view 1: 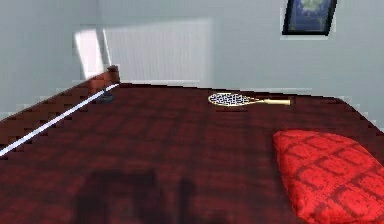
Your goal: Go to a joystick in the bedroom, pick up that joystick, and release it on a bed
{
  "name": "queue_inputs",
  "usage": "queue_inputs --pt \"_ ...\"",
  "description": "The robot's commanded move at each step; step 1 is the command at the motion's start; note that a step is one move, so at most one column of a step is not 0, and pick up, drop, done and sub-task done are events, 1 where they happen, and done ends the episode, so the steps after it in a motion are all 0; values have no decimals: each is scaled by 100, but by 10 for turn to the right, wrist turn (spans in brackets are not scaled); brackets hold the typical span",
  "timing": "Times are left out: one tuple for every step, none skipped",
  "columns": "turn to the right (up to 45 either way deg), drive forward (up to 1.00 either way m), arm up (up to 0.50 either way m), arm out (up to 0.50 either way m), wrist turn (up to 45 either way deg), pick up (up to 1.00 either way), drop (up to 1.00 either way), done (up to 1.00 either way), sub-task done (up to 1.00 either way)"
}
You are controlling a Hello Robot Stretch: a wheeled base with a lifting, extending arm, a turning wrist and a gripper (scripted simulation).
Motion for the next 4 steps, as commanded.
queue_inputs --pt "180 0 0 0 0 0 0 0 0" --pt "-180 0 0 0 0 0 0 0 0" --pt "270 0 0 0 0 0 0 0 0" --pt "-270 0 0 0 0 0 0 0 0"
